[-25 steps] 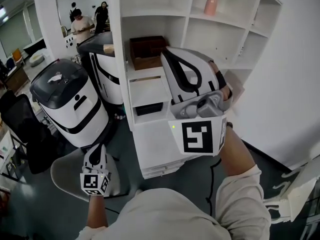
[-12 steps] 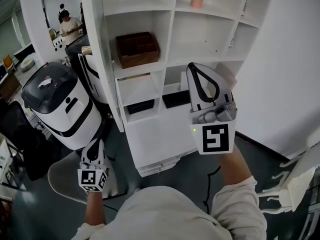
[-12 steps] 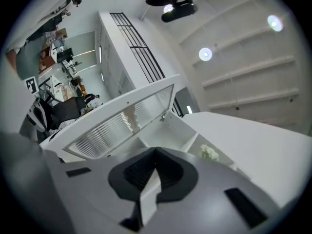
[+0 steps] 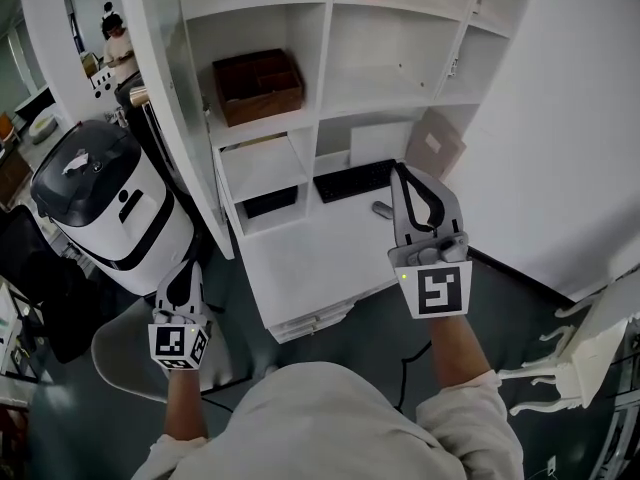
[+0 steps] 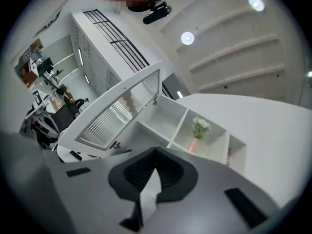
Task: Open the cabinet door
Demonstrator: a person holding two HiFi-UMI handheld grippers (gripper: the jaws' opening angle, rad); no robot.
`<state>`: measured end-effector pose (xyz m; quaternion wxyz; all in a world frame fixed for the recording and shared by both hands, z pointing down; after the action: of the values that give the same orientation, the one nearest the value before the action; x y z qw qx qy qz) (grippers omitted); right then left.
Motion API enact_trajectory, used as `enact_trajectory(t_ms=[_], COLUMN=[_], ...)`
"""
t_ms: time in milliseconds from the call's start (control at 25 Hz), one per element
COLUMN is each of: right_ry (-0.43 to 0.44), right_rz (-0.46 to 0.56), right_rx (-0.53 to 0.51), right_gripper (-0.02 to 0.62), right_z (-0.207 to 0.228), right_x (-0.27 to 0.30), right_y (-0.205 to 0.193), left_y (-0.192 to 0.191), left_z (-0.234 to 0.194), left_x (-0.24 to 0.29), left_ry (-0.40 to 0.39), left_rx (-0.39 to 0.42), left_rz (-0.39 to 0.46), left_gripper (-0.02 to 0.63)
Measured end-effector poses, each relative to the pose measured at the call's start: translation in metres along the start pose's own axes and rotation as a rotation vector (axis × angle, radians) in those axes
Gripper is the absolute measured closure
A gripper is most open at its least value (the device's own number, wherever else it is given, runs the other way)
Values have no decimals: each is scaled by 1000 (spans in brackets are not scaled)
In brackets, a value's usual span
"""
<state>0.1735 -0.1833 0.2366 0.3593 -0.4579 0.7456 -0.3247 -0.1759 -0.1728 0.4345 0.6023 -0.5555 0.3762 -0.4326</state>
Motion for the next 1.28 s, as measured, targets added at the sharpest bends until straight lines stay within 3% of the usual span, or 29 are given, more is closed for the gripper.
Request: enact_trajectory(t_ms=[760,1280], right_ry=[-6,-11], right_rz=[-100,-123], right_rx=[219,289], right_gripper=[592,592], right_z=[-35,-56], right_x=[-51,-64], right_y=[-105,-124], left_y=[-4,1], left_z=[-7,-6], left_x=[23,25], left_ry=[-23,-45], left_rx=[8,10], left_rz=[0,22], left_gripper=[606,607])
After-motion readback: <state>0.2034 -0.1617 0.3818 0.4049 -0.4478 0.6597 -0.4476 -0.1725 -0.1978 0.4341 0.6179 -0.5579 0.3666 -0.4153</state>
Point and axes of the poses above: the fingertips, and each gripper's own axes: x forward along the fingers, z to its right, y out of its top, the point moved 4 cm from there along -x, backward along the fingers, and after that the axes turned 5 degrees about -z, right-handed, at the moved point
